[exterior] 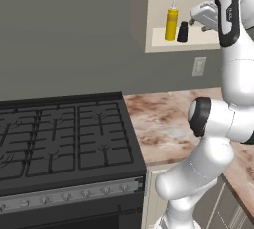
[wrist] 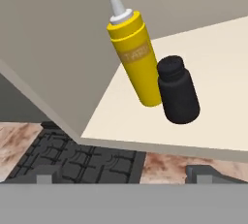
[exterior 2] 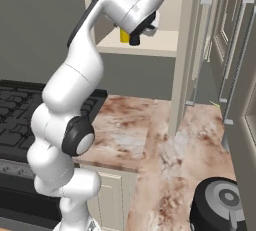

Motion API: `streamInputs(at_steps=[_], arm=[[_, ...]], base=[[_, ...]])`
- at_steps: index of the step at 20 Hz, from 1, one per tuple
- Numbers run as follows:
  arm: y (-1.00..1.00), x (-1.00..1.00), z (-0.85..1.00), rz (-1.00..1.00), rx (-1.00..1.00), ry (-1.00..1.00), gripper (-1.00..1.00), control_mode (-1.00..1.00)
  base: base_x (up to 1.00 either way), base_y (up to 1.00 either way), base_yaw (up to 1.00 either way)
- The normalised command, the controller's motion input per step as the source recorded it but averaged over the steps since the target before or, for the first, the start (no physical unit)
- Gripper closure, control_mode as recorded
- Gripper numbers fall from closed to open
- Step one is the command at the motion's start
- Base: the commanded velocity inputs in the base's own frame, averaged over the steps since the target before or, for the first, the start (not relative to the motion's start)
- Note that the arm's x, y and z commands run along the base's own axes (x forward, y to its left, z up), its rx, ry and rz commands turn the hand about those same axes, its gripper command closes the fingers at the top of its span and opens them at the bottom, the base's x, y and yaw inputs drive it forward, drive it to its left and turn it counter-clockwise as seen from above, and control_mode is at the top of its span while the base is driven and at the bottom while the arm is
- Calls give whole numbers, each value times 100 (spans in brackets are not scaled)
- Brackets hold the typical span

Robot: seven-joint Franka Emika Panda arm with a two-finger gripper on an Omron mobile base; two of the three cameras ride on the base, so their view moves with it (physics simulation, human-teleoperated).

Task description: Move the mustard and shaker from the cabinet to the dining counter.

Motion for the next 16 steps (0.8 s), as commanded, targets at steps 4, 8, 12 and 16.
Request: streamInputs(at_steps=[4,8,12,16], arm=[[-2,22,0,4,0,-9,-100,-100],[-1,12,-5,2,0,-2,-100,-100],[-3,19,-5,1,0,0,-100,-100],[-1,25,-5,2,0,0,-100,-100]], base=[[0,0,0],[0,0,0],[0,0,0],[0,0,0]])
